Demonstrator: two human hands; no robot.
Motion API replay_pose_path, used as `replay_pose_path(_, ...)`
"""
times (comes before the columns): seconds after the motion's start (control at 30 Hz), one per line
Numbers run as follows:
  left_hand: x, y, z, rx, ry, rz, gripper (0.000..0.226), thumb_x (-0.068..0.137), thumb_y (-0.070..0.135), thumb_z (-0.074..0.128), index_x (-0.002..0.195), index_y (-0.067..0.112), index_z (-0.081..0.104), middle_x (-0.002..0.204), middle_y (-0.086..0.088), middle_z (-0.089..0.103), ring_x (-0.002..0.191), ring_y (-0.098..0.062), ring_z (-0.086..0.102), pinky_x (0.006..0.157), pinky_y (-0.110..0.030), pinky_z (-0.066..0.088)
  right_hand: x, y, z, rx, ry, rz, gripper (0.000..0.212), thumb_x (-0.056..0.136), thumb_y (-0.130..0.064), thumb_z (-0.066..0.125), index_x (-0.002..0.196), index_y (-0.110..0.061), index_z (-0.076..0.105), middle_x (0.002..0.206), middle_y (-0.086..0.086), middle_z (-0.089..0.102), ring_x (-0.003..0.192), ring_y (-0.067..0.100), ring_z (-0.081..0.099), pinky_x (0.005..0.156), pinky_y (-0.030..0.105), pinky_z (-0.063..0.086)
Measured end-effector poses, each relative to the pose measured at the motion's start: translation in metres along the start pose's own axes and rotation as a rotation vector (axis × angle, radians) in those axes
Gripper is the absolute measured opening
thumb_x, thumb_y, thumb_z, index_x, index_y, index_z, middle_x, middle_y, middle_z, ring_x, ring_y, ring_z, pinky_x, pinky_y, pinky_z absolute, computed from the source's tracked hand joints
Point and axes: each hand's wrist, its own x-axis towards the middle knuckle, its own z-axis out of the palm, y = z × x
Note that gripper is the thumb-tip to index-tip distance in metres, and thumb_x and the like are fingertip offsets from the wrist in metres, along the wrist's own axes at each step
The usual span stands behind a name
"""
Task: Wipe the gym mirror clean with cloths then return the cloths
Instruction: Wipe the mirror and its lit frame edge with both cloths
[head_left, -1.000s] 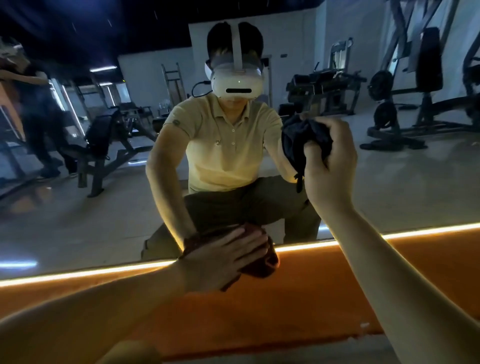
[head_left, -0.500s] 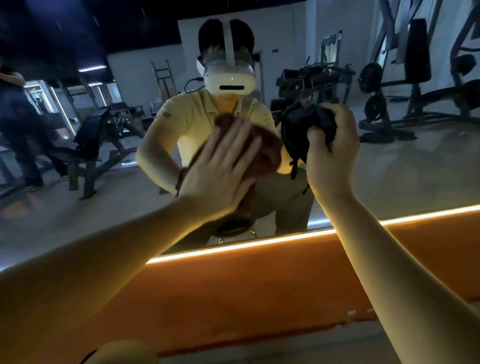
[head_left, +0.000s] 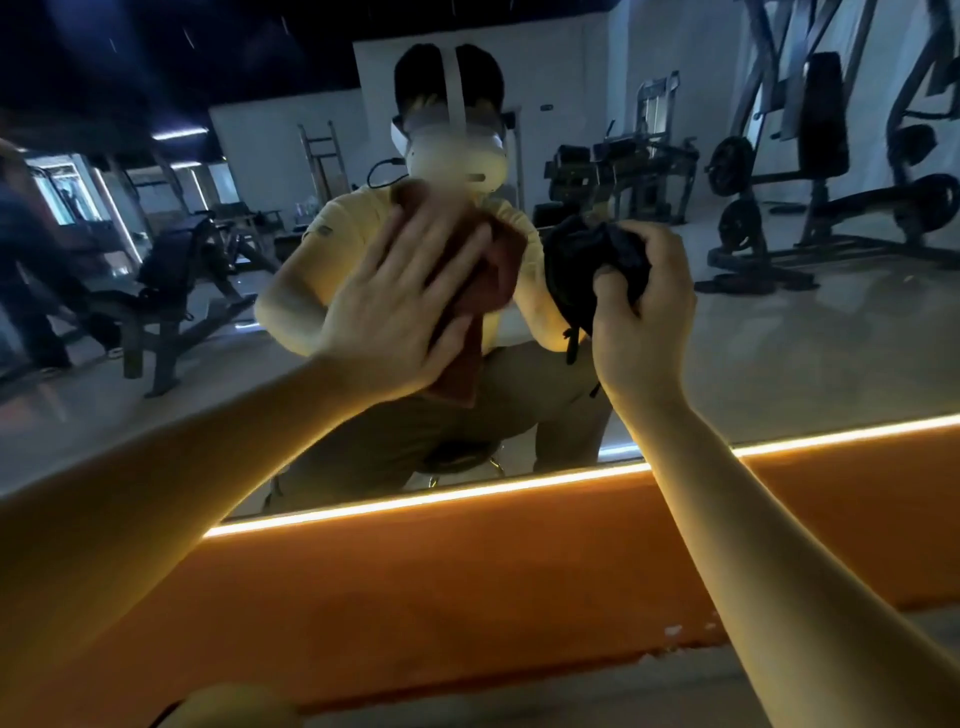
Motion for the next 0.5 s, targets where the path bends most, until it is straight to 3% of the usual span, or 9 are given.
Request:
replay_pose_path(0.1, -0.006, 0.014, 0.020, -0.013, -0.079, -0.109, 0.086, 0.105, 0.067, 0.030, 0.169, 0.014, 0.007, 0.175, -0.016, -0.008, 0.162, -0.030, -0.008, 0.130, -0.046, -0.010, 0.006, 0.006, -0.005, 0.003, 0.041, 0.025, 0.028, 0.092, 0.000, 0.054, 0.119, 0.002, 0.061, 0.110, 0.010, 0.061, 0.104, 0.027, 0.061, 0.086, 0.035, 0.052)
replay_pose_path(0.23, -0.071, 0.065, 0.055, -0.074, -0.214, 0.141, 0.077, 0.107, 0.052, 0.031, 0.168, 0.013, 0.003, 0.174, -0.018, -0.010, 0.162, -0.033, -0.005, 0.130, -0.050, -0.009, 0.008, 0.012, -0.005, 0.022, 0.059, 0.052, 0.028, 0.091, 0.000, 0.053, 0.119, 0.002, 0.061, 0.110, 0.011, 0.063, 0.104, 0.026, 0.062, 0.086, 0.034, 0.052)
replay_pose_path(0.37, -0.145, 0.105, 0.070, 0.046, -0.399, 0.359, 0.088, 0.103, 0.044, 0.039, 0.165, 0.009, -0.014, 0.172, -0.022, -0.017, 0.160, -0.038, -0.015, 0.127, -0.053, -0.017, 0.002, 0.011, -0.007, 0.037, 0.023, 0.037, 0.027, 0.094, 0.000, 0.054, 0.120, 0.001, 0.061, 0.113, 0.012, 0.064, 0.105, 0.023, 0.063, 0.089, 0.039, 0.056)
replay_pose_path(0.5, -0.162, 0.111, 0.067, 0.022, -0.421, 0.371, 0.088, 0.098, 0.036, 0.055, 0.166, 0.016, 0.002, 0.171, -0.020, -0.021, 0.160, -0.036, -0.017, 0.128, -0.052, -0.017, 0.000, 0.009, -0.008, 0.062, -0.001, 0.037, 0.024, 0.095, -0.002, 0.054, 0.118, 0.000, 0.061, 0.111, 0.013, 0.065, 0.104, 0.025, 0.064, 0.089, 0.046, 0.056)
